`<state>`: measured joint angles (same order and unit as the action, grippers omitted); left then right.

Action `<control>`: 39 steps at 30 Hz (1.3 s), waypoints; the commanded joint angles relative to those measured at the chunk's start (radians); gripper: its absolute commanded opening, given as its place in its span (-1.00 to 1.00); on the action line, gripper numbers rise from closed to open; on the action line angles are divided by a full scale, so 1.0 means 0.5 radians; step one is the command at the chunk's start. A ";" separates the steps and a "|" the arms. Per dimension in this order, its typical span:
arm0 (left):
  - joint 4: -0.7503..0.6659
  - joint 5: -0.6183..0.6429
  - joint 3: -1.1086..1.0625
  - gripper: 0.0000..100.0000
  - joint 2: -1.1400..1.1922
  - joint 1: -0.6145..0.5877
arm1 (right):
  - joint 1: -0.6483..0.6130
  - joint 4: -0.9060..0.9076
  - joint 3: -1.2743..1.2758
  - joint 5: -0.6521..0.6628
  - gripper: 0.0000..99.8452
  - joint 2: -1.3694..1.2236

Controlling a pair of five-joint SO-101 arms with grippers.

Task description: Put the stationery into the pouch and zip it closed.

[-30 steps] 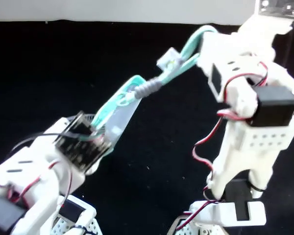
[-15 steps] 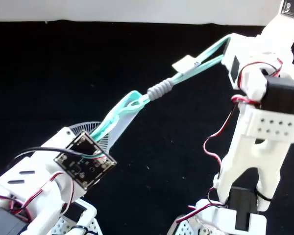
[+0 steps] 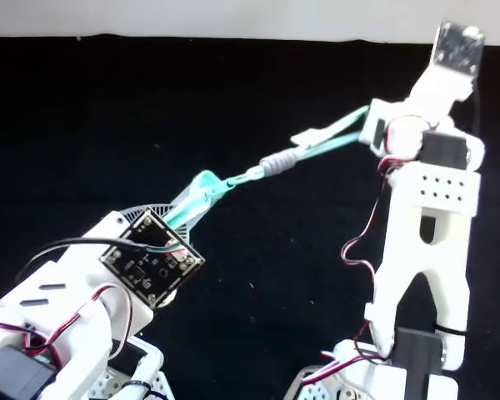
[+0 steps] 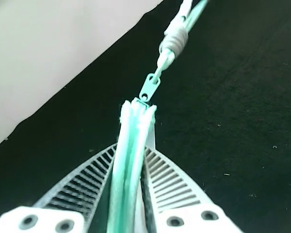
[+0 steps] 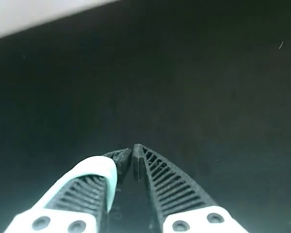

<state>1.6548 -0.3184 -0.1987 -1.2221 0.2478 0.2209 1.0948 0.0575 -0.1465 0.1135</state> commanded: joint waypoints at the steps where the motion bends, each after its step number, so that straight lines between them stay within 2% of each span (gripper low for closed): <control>1: 0.028 0.040 0.281 -0.99 -0.084 -0.170 | 0.226 -0.241 0.216 0.104 -0.99 -0.014; 5: 0.028 0.040 0.284 -0.99 -0.084 -0.170 | 0.315 -0.327 0.241 0.117 -0.99 -0.017; 8: 0.031 0.040 0.256 -0.99 -0.084 -0.170 | 0.450 -0.299 0.044 0.110 -0.99 -0.011; 12: 0.021 0.031 0.087 -0.99 -0.084 -0.158 | 0.511 -0.069 -0.493 0.025 -0.99 0.075; 15: -0.101 0.028 -0.069 -0.99 -0.084 -0.158 | 0.450 0.063 -1.042 -0.031 -0.99 0.170; 18: -0.193 0.028 -0.201 -0.99 -0.087 -0.158 | 0.272 0.207 -1.600 -0.043 -0.99 0.195; 21: -0.203 0.028 -0.339 -0.99 -0.103 -0.158 | 0.002 0.385 -1.929 -0.009 -0.99 0.195; 27: -0.338 0.028 -0.704 -0.99 -0.106 -0.167 | -0.646 0.649 -1.972 0.003 -0.99 0.198; 32: -0.531 0.025 -1.008 -0.99 -0.109 -0.170 | -1.119 0.680 -1.975 0.095 -0.99 0.204; 35: -0.528 0.025 -1.014 -0.99 -0.115 -0.180 | -1.315 0.707 -1.959 0.098 -0.99 0.192; 37: -0.528 0.025 -0.999 -0.96 -0.173 -0.269 | -1.401 0.753 -1.898 0.101 -0.99 0.170; 39: -0.479 0.028 -0.953 -0.82 -0.238 -0.400 | -1.441 0.747 -1.858 0.098 -0.99 0.133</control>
<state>1.3940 -0.3138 -0.6790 -1.3172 0.1250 -0.4618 1.4645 -0.8815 -0.1066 0.1903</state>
